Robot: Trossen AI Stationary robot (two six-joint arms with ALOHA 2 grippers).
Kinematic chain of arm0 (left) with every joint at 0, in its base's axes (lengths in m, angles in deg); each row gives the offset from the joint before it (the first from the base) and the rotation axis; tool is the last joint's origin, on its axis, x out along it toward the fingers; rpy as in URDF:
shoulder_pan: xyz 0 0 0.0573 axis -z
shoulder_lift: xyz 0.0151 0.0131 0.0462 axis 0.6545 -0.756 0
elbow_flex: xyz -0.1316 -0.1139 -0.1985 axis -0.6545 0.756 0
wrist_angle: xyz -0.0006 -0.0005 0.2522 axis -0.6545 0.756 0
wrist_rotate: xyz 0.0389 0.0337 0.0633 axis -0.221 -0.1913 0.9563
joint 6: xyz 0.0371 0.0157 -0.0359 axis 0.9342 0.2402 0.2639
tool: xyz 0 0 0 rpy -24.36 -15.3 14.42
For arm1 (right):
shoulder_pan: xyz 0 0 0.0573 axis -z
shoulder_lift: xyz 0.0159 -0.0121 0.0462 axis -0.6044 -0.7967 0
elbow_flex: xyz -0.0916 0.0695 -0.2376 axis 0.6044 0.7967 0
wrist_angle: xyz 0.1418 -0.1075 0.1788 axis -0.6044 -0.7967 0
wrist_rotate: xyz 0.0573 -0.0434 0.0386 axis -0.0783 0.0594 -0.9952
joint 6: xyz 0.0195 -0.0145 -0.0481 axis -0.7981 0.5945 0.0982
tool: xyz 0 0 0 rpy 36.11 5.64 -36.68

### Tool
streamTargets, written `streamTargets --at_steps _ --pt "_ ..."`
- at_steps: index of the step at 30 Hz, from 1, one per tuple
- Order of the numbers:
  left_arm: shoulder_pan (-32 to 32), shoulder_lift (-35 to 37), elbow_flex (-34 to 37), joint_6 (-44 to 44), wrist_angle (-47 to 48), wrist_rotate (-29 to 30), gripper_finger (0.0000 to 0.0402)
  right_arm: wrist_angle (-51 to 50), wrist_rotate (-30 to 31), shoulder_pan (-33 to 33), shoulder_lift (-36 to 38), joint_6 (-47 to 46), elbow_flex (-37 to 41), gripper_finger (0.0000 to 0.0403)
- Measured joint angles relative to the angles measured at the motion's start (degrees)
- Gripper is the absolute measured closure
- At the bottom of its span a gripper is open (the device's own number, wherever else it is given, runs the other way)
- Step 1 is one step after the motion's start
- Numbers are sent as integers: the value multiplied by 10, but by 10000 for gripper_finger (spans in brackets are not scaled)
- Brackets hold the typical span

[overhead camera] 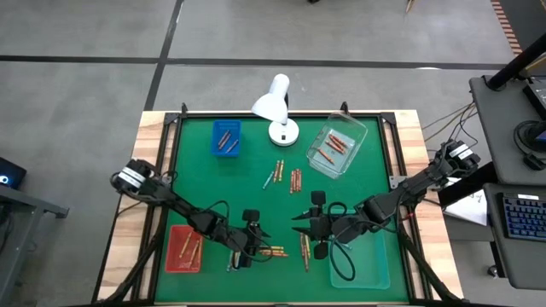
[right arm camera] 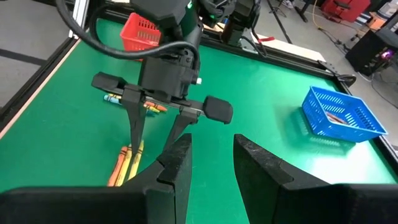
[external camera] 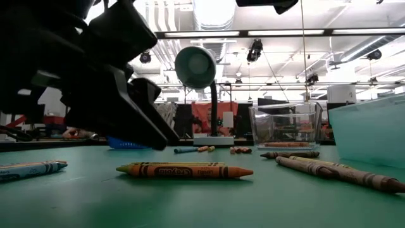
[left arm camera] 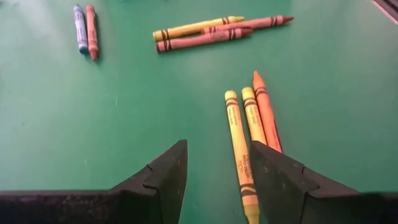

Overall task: Sort crayons
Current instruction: Put the yellow crayon into the red bin

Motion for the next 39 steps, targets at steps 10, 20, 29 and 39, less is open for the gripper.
streamTargets --at_steps 10,20,29,39 --pt "0 -6 0 -12 -5 0 246 0 0 0 0 -21 7 296" --pt "0 -7 0 -32 -4 -12 246 0 0 0 0 -21 7 296" --pt "0 -7 0 -33 -3 -10 246 0 0 0 0 -20 7 296" --pt "0 -20 0 -47 -13 -9 245 0 0 0 0 -20 7 296"
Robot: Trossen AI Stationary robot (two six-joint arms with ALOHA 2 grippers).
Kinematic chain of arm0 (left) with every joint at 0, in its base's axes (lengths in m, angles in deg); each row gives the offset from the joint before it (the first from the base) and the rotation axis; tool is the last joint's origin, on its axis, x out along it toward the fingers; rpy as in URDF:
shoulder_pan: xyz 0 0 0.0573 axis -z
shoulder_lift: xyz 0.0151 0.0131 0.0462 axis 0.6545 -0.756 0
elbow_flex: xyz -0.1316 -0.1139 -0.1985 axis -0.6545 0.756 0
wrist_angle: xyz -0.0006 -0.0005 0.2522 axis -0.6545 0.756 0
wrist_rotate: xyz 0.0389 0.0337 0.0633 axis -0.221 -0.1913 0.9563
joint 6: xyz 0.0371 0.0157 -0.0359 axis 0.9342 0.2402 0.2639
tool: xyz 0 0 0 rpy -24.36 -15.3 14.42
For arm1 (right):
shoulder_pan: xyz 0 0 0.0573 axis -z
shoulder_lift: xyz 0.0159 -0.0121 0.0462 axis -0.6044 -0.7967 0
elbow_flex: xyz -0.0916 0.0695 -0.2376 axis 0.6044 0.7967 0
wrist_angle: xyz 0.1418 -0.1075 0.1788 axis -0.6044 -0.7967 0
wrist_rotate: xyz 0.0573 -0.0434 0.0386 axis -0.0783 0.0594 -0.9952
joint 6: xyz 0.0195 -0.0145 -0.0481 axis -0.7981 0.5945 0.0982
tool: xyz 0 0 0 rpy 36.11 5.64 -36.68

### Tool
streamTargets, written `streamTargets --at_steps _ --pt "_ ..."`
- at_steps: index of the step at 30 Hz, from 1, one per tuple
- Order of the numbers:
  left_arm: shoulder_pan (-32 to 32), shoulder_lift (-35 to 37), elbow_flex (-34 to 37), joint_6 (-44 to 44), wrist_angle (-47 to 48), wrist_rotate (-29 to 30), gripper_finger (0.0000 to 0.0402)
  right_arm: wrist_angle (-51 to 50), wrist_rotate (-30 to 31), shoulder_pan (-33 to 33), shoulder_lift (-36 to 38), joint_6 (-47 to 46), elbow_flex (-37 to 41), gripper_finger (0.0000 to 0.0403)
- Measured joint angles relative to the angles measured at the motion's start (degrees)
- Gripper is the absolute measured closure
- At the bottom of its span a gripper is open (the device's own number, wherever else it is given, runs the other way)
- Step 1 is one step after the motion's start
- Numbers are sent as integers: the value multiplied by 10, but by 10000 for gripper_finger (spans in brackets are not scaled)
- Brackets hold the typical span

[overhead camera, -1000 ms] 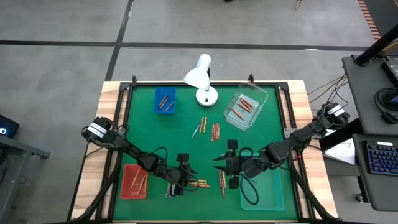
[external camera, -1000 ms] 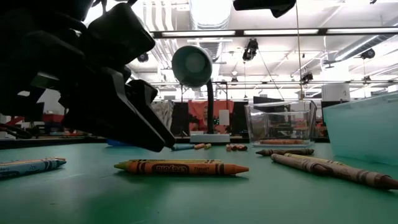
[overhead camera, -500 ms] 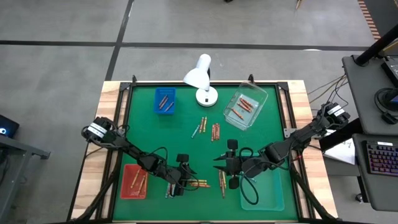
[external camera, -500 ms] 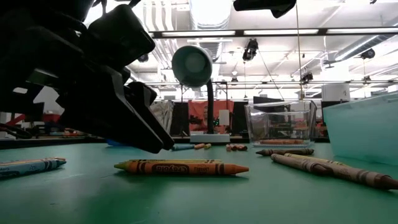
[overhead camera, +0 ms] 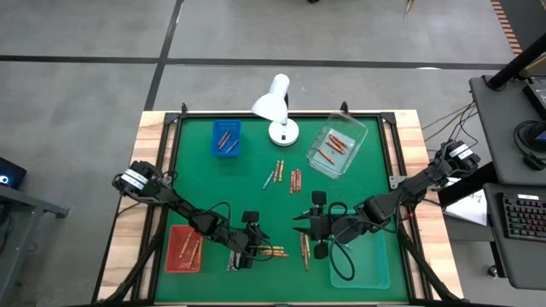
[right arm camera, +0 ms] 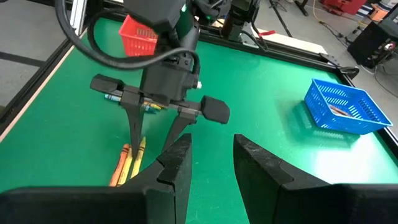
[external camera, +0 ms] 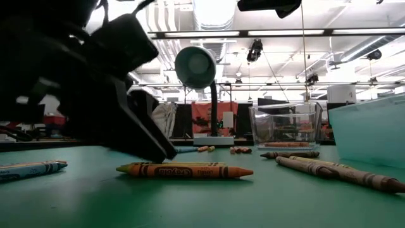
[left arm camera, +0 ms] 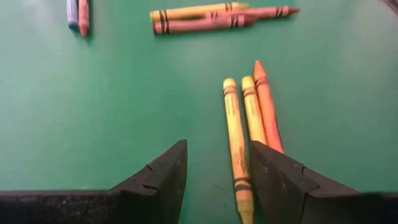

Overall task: Sort crayons
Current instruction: Put the yellow crayon into the red bin

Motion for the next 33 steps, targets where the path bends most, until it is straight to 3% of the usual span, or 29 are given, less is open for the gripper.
streamTargets --at_steps 12,16,24,33 --pt "-3 -18 0 -10 -12 0 247 -3 0 0 0 -1 0 296" --pt "-3 -17 -1 -10 4 39 258 -3 0 0 0 -1 0 296" --pt "-2 -30 -2 -10 16 75 302 -4 0 0 0 -2 0 296" --pt "-2 -54 -2 -3 5 81 390 -4 0 0 0 -1 0 296"
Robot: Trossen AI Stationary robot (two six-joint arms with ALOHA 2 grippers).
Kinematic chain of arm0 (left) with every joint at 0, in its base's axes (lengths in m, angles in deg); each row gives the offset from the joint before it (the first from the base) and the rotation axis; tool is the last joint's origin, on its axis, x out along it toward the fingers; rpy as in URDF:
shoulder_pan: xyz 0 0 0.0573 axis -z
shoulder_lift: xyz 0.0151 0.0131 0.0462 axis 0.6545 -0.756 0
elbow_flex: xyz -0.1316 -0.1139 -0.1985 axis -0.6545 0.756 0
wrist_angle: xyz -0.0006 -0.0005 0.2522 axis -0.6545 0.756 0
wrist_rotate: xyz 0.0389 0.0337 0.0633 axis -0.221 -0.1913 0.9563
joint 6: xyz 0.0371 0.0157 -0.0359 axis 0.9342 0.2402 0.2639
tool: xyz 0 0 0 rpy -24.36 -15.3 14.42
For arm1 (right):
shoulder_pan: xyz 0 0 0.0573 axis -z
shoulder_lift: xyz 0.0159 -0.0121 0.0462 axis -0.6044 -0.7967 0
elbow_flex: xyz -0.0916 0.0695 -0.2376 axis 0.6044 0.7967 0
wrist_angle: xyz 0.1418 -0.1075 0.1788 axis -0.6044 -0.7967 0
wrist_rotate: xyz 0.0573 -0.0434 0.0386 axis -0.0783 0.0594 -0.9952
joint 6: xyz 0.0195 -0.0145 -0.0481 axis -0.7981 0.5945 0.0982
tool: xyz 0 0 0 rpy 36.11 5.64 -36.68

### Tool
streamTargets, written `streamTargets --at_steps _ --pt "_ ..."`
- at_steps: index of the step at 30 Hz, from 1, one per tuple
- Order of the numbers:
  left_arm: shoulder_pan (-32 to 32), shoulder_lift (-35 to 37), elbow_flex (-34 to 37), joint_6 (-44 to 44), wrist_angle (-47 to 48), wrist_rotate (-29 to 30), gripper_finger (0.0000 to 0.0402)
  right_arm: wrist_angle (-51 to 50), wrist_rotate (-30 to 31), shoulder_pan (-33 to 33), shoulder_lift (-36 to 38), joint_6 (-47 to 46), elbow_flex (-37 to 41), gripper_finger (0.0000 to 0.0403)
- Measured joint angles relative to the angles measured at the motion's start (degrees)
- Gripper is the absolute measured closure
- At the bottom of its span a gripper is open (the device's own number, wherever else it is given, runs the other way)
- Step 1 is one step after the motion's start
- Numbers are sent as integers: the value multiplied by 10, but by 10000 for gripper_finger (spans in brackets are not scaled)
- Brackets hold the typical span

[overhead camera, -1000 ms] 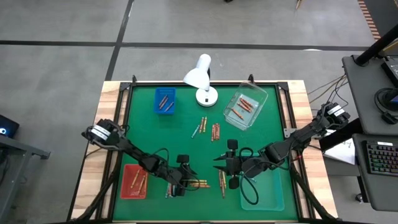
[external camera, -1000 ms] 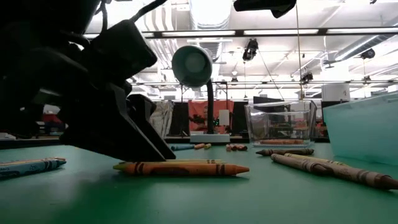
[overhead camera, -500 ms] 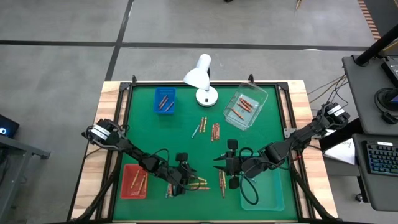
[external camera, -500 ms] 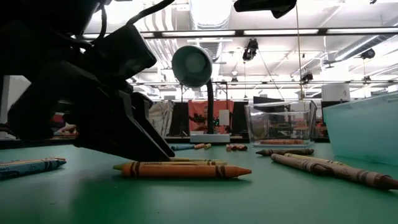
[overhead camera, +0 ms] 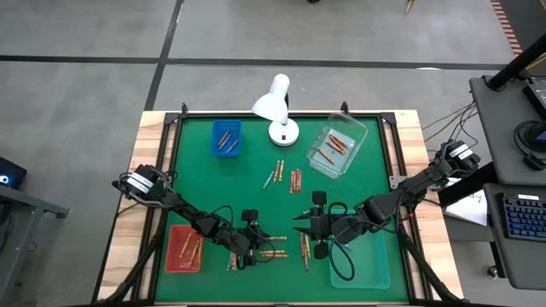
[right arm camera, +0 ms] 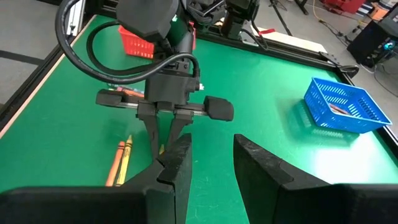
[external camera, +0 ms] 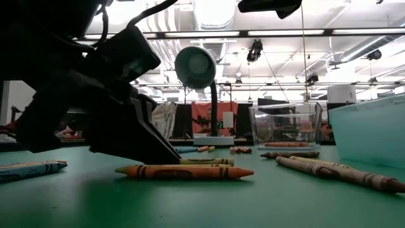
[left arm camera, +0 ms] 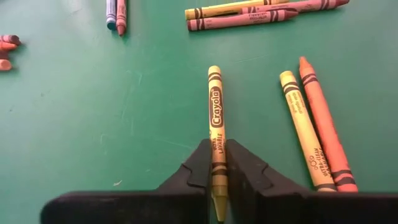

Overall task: Sort crayons
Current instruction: Put the yellow crayon into the red bin

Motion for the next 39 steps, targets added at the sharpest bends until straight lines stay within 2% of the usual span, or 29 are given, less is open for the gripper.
streamTargets --at_steps 6,11,17,22,25,29,34,39 --pt "0 13 1 40 3 19 397 0 0 0 0 -1 0 296" --pt "-5 56 6 84 43 26 399 0 0 0 0 -1 0 296" --pt "-6 164 5 87 154 32 401 0 0 0 0 -7 0 296" --pt "-2 284 -4 66 250 25 401 2 0 0 0 -7 0 296" --pt "0 349 -32 5 362 24 401 2 0 0 0 -7 0 296" --pt "3 406 -104 -141 574 12 401 2 0 0 0 -7 0 296" --pt "18 423 -189 -373 860 -102 401 4 0 0 0 -10 0 296" --pt "68 413 -239 -525 1000 -235 402 5 0 0 0 -15 0 296"
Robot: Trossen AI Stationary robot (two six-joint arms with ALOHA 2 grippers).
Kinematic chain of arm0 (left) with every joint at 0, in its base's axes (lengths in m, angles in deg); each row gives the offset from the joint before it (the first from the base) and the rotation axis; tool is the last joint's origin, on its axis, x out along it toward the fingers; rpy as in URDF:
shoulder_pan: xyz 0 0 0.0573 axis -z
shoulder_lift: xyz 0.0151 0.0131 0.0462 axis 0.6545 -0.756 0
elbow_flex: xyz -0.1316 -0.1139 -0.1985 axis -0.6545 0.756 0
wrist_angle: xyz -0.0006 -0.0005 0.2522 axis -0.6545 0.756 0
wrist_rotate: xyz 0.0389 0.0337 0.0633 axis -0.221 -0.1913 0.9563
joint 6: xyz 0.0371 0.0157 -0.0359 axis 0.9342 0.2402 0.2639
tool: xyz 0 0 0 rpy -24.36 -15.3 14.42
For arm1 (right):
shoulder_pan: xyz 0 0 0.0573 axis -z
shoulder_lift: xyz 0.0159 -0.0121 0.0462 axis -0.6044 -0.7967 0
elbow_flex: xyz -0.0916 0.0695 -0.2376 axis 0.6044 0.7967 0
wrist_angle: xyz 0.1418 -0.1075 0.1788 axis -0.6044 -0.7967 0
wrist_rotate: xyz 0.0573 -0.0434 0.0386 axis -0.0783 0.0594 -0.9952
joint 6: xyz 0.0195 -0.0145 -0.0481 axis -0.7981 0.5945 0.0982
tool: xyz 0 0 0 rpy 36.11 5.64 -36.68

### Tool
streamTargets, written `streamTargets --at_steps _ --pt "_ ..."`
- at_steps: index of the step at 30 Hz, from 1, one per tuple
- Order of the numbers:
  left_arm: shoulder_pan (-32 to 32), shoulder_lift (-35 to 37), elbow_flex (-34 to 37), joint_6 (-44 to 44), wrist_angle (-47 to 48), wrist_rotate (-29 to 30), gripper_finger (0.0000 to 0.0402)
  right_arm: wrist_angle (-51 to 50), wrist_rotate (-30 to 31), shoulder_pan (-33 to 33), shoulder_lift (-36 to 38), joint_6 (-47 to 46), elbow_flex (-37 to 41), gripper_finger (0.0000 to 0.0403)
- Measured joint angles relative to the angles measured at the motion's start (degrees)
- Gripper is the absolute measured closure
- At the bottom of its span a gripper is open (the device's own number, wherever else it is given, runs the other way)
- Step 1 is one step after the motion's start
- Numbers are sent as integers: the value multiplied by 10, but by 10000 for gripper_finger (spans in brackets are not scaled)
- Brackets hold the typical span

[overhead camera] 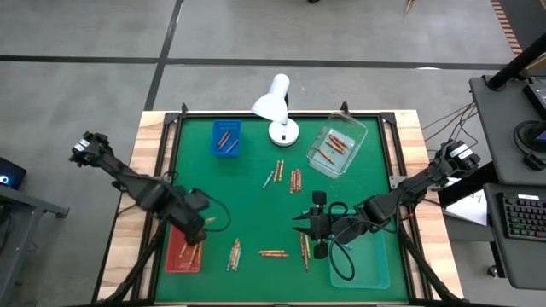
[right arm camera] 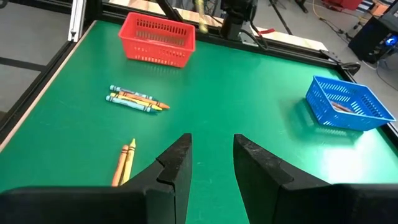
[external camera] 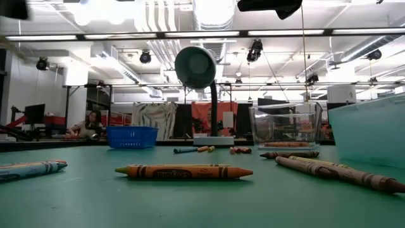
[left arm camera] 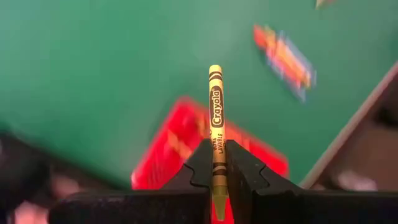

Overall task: Sort crayons
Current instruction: Put the yellow crayon into the red bin

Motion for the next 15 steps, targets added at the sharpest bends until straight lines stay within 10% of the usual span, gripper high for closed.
streamTargets --at_steps 15 --pt "149 -52 9 -246 40 -136 401 4 0 0 0 -6 0 296"
